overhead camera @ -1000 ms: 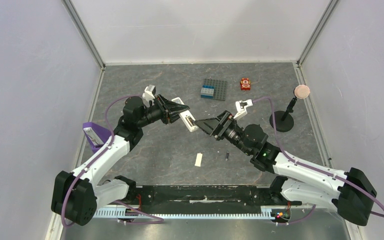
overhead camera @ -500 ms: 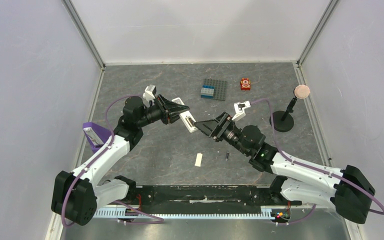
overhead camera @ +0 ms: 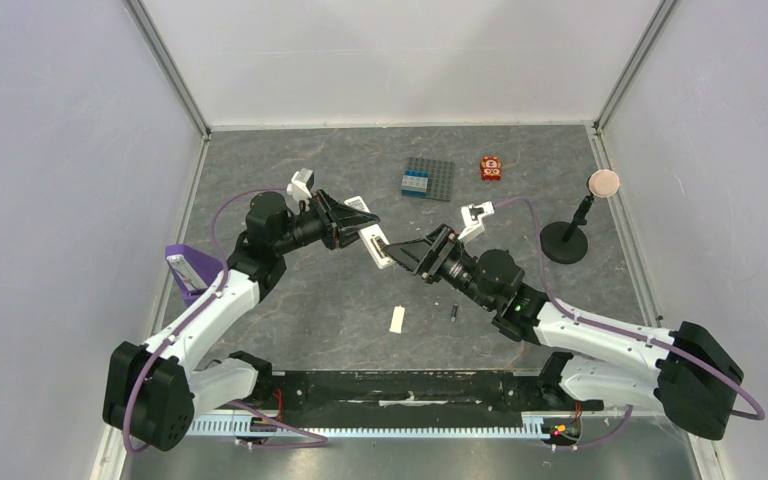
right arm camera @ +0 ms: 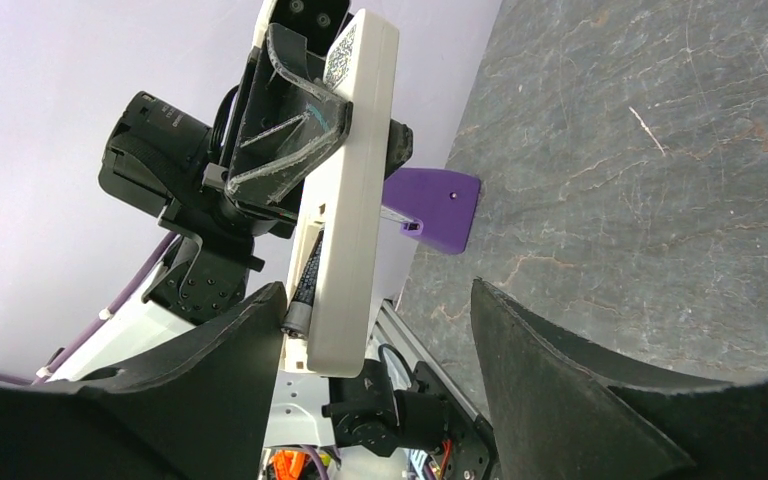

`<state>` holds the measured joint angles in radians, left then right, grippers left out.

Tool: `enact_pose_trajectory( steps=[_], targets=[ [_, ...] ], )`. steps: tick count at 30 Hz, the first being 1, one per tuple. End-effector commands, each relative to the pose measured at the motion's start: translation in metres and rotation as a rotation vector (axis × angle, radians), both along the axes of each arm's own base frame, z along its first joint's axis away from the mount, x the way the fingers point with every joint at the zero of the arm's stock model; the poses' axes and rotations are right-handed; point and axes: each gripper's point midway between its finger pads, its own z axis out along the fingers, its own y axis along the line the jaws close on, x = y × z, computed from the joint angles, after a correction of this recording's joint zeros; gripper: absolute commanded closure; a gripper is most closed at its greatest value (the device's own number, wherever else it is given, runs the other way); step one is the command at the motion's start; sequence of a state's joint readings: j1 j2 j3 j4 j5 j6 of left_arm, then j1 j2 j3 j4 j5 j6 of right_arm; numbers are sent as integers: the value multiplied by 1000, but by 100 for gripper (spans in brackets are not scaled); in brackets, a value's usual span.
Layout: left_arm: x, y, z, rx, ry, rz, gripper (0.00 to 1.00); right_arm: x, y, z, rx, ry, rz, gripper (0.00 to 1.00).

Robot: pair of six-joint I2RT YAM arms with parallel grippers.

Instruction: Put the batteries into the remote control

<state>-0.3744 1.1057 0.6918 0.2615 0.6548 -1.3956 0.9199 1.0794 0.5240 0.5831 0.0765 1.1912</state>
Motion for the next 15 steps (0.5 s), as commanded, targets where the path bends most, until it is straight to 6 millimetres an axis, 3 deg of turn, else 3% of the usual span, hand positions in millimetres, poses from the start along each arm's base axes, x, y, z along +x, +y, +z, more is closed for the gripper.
enact_pose_trajectory(
  steps=[1, 15],
  targets=[
    [-9, -4, 32, -28, -112, -70, 98, 6, 3, 7, 14, -6, -13, 31],
    [-21, -8, 42, -29, -168, -153, 98, 9, 15, -5, -10, 20, 26, 37]
  ],
)
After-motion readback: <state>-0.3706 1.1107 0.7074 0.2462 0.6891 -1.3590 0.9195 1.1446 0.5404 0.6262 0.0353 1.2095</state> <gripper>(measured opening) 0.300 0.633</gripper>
